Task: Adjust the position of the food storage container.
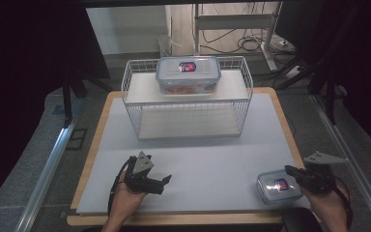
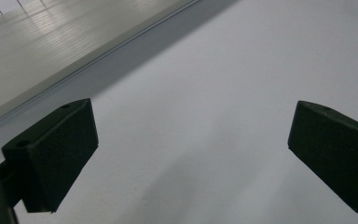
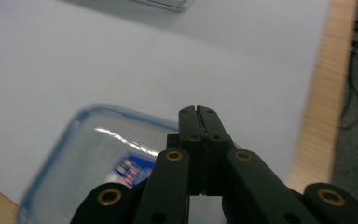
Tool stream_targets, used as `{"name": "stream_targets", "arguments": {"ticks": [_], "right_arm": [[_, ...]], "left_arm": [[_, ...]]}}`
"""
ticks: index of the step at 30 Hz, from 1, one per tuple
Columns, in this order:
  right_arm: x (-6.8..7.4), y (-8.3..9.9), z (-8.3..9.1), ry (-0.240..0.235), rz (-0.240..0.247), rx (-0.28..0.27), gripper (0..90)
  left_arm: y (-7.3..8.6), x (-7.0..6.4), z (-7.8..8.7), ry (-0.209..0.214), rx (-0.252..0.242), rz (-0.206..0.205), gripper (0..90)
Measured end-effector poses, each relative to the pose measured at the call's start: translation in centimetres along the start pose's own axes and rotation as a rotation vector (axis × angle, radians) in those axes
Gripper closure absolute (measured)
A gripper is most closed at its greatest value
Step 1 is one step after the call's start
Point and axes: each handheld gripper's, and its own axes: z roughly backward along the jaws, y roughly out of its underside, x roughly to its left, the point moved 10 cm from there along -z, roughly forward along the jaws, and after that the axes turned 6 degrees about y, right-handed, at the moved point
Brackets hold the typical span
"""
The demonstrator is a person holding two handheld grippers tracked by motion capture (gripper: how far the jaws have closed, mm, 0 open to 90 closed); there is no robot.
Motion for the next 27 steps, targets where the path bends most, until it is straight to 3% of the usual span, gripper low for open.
{"name": "stream_targets", "arguments": {"ticks": [3,5,13,18,27], "right_arm": [[-0.8,0.7,0.4,0.025,-0.008,0.013,89.4],[-1.9,1.9,0.8,0.067,-0.005,0.036,89.4],[-2.8,4.7,1.5,0.083,-0.039,0.1,89.4],[-2.4,5.4,1.6,0.097,-0.033,0.125,89.5],[0.8,4.3,0.5,0.011,-0.015,0.111,89.5]], "left_arm": [[0.0,-0.1,0.0,0.002,0.002,-0.002,1.5],[0.0,-0.2,0.0,0.006,0.003,0.0,1.5],[0.2,-0.3,-0.2,0.005,0.015,-0.004,1.5],[0.3,-0.4,-0.3,0.006,0.021,-0.001,1.5],[0.4,-0.5,-0.5,0.021,0.03,0.005,1.6]]}}
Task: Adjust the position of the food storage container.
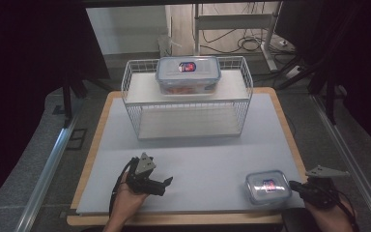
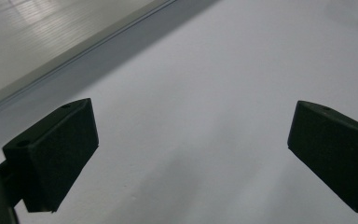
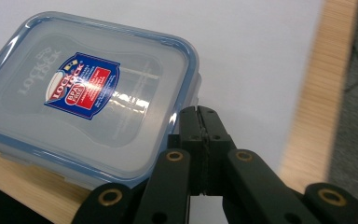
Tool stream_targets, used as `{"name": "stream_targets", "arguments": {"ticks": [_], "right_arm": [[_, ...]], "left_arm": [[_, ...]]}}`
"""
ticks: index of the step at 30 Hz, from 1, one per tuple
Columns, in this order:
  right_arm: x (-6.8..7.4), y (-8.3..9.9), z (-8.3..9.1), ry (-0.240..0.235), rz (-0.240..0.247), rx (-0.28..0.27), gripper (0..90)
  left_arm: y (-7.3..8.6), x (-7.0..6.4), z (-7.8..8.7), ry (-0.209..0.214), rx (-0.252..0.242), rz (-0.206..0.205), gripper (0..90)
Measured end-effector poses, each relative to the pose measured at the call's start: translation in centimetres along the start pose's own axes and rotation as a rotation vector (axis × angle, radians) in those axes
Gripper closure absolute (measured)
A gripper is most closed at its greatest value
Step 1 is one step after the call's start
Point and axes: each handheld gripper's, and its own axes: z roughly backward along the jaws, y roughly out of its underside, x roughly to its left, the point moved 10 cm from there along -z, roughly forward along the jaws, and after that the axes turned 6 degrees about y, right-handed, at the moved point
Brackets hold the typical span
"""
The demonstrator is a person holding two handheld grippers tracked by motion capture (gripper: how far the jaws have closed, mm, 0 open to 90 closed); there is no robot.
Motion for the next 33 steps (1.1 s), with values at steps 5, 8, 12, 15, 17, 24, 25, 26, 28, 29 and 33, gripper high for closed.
{"name": "stream_targets", "arguments": {"ticks": [5,8,12,15,17,24,25,26,28,29,33], "right_arm": [[3.0,-1.3,-1.1,-0.071,0.034,-0.012,89.5],[4.0,-1.8,-1.5,-0.091,0.044,-0.019,89.5],[6.1,-2.5,-2.2,-0.141,0.077,-0.023,89.5],[6.7,-2.6,-2.3,-0.155,0.097,-0.018,89.4],[6.6,-2.0,-2.2,-0.177,0.078,0.001,89.4],[7.2,0.4,-2.1,-0.21,0.081,0.057,89.4],[7.7,0.7,-2.3,-0.215,0.091,0.07,89.5],[7.7,0.7,-2.3,-0.215,0.091,0.07,89.5],[8.1,0.5,-2.4,-0.219,0.105,0.07,89.4],[8.4,0.4,-2.4,-0.236,0.099,0.068,89.4],[10.0,0.1,-2.8,-0.265,0.137,0.075,89.4]], "left_arm": [[0.1,-0.1,-0.2,0.018,0.006,0.011,1.8],[0.2,-0.2,-0.2,0.023,0.012,0.009,1.9],[0.2,-0.4,-0.3,0.028,0.017,0.011,2.0],[0.3,-0.4,-0.3,0.026,0.02,0.008,2.0],[0.3,-0.4,-0.2,0.027,0.018,0.011,2.2],[0.2,-0.5,-0.3,0.031,0.021,0.009,2.4],[0.2,-0.6,-0.3,0.035,0.022,0.009,2.5],[0.2,-0.6,-0.4,0.037,0.022,0.009,2.5],[0.3,-0.6,-0.4,0.04,0.025,0.009,2.5],[0.3,-0.6,-0.4,0.042,0.026,0.012,2.6],[0.2,-0.6,-0.3,0.045,0.021,0.023,3.1]]}}
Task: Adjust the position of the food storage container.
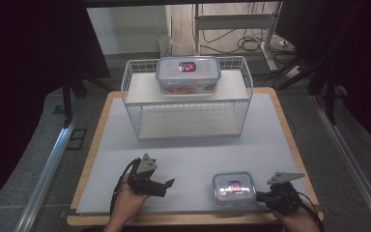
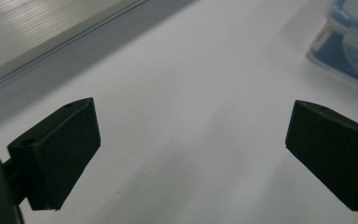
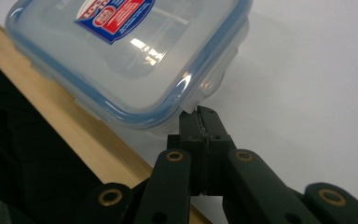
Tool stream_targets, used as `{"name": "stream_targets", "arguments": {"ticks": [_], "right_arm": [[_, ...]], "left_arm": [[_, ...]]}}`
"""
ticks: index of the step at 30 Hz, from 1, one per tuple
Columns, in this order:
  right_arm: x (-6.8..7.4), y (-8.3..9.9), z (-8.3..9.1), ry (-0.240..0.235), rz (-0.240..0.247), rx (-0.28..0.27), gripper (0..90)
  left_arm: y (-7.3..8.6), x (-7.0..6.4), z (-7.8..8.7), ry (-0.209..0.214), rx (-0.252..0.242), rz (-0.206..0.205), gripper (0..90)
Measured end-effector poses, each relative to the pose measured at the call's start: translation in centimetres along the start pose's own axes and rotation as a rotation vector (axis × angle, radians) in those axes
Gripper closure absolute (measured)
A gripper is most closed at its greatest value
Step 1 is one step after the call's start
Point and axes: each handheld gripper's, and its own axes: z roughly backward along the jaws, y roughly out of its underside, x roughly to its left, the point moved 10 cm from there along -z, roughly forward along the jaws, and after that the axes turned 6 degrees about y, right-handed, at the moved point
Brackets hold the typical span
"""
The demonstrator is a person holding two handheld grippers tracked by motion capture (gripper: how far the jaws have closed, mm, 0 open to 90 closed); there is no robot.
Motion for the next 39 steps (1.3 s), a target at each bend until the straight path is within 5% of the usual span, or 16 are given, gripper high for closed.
{"name": "stream_targets", "arguments": {"ticks": [11,15,16,18,21,24,27,30,39], "right_arm": [[3.0,-3.2,-2.6,-0.061,0.089,0.008,89.3],[3.9,-4.1,-3.5,-0.08,0.121,0.011,89.3],[4.3,-4.5,-3.9,-0.088,0.134,0.012,89.3],[4.4,-4.6,-4.0,-0.092,0.138,0.013,89.3],[5.0,-5.2,-4.4,-0.102,0.152,0.009,89.3],[5.3,-5.5,-4.6,-0.109,0.164,0.007,89.3],[5.7,-5.9,-4.9,-0.112,0.177,0.009,89.3],[6.1,-6.3,-5.4,-0.119,0.186,0.009,89.3],[6.4,-7.8,-6.5,-0.125,0.194,0.004,89.4]], "left_arm": [[0.9,-1.1,0.7,0.032,0.048,0.053,11.2],[1.4,-2.0,1.5,0.072,0.043,0.071,36.1],[1.5,-2.3,1.6,0.089,0.04,0.079,50.1],[1.8,-3.0,1.7,0.115,0.052,0.094,57.0],[2.2,-4.3,1.4,0.163,0.072,0.076,81.3],[2.9,-5.9,0.9,0.215,0.123,0.024,89.2],[3.5,-6.9,0.0,0.225,0.172,-0.018,89.9],[3.2,-7.1,-0.6,0.232,0.167,-0.019,89.9],[2.6,-5.1,-0.9,0.168,0.157,0.017,89.7]]}}
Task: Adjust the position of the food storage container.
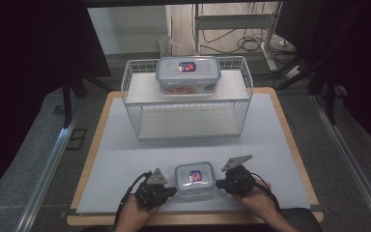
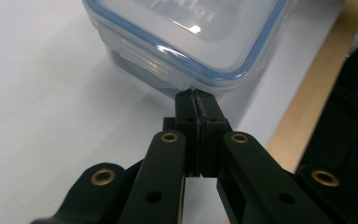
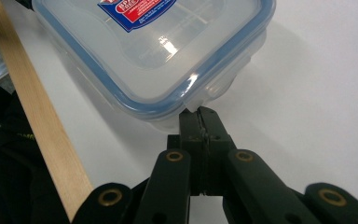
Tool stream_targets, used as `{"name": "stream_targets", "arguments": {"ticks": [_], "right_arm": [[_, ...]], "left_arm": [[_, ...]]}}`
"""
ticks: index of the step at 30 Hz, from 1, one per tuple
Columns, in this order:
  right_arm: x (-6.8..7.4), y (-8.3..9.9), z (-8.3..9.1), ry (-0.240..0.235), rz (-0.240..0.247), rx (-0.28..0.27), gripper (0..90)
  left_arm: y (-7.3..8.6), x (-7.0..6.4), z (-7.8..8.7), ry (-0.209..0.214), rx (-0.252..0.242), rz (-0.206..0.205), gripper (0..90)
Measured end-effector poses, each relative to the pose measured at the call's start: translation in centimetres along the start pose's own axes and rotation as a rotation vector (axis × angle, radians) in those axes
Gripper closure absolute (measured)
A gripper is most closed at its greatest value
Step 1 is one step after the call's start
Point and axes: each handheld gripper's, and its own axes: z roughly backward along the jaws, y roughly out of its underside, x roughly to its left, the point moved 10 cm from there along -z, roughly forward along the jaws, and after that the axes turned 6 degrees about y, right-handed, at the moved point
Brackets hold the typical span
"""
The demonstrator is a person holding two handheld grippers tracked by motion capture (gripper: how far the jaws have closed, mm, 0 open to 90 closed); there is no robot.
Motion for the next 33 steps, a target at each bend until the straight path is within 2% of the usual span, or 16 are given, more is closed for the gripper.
{"name": "stream_targets", "arguments": {"ticks": [10,14,17,18,21,25,26,27,28,31,32,33], "right_arm": [[-0.6,-0.9,-0.6,0.017,-0.006,-0.003,89.4],[-0.9,-1.4,-1.0,0.034,0.007,-0.007,89.4],[-1.1,-1.5,-1.0,0.021,-0.001,-0.009,89.3],[-1.1,-1.5,-1.0,0.021,-0.001,-0.009,89.3],[-1.8,-1.5,-0.3,0.057,0.026,-0.021,88.6],[-3.2,-1.3,0.9,0.082,0.034,-0.05,80.5],[-4.0,-0.9,1.3,0.098,0.032,-0.058,74.0],[-4.0,-0.9,1.3,0.098,0.032,-0.058,74.0],[-4.4,-0.7,1.4,0.102,0.028,-0.065,70.1],[-5.4,-0.4,1.8,0.133,0.042,-0.086,58.5],[-6.1,-0.2,2.1,0.158,0.051,-0.1,50.2],[-6.1,-0.2,2.1,0.158,0.051,-0.1,50.2]], "left_arm": [[-1.0,2.4,-0.5,-0.071,0.0,0.04,89.9],[-1.1,2.8,-0.6,-0.064,-0.013,0.064,89.9],[-1.0,2.8,-0.5,-0.059,-0.009,0.065,88.4],[-1.0,2.9,-0.4,-0.067,-0.009,0.066,88.4],[-0.8,3.7,0.7,-0.134,-0.013,0.058,85.8],[0.0,4.9,2.3,-0.181,-0.03,0.097,71.0],[0.3,5.2,2.6,-0.193,-0.028,0.105,60.6],[0.6,5.5,2.9,-0.203,-0.033,0.113,60.6],[0.9,5.8,3.1,-0.211,-0.034,0.12,55.9],[1.3,6.6,3.8,-0.235,-0.053,0.135,40.6],[1.3,6.8,3.9,-0.237,-0.063,0.134,31.8],[1.3,7.0,4.1,-0.241,-0.073,0.133,31.8]]}}
